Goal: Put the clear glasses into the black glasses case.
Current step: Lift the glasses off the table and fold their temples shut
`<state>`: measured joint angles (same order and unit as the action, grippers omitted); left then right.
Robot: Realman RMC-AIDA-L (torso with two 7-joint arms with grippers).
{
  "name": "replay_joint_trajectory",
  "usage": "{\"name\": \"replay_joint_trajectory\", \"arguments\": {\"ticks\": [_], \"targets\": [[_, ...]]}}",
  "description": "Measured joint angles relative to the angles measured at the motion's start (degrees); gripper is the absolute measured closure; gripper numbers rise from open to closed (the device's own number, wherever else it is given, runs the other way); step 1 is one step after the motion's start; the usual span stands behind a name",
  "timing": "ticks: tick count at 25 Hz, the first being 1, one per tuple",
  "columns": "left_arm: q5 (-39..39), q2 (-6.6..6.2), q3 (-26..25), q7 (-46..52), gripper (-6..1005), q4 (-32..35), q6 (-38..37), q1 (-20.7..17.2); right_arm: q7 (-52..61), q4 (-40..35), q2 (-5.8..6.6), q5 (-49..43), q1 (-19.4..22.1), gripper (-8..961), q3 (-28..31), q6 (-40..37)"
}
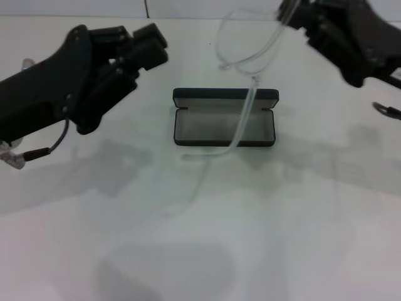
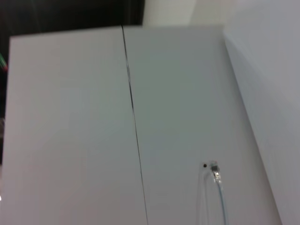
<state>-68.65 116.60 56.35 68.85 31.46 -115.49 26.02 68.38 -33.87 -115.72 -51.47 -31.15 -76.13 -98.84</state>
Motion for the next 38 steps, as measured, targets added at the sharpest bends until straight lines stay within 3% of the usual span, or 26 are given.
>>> {"name": "replay_joint_trajectory", "arguments": {"ticks": [6, 15, 20, 29, 38], "targets": [[-1.77, 0.43, 1.81, -0.19, 888, -0.20, -0.05, 0.60, -0.87, 1.07, -0.16, 6.35, 0.63, 894, 0.93, -4.80], [-3.72, 2.05, 9.90, -4.03, 888, 0.14, -0.62, 2.85, -4.66, 1.32, -0.27, 12.89, -0.78, 893, 0.38, -1.99], [-0.30, 2.88, 10.09, -5.20, 887, 0.20, -0.87, 3.12, -7.54, 4.80, -0.29, 12.23, -3.04, 893, -2.28, 0.57], [3.22, 2.90, 9.43, -5.96, 888, -0.45, -0.72, 2.72, -10.36, 7.15, -0.29, 11.95, -4.60, 892, -5.70, 3.25], [3.43, 2.70, 5.19, -7.49, 887, -4.24, 3.16, 3.23, -11.36, 6.56, -0.37, 11.60, -7.16, 892, -11.86, 8.94]]}}
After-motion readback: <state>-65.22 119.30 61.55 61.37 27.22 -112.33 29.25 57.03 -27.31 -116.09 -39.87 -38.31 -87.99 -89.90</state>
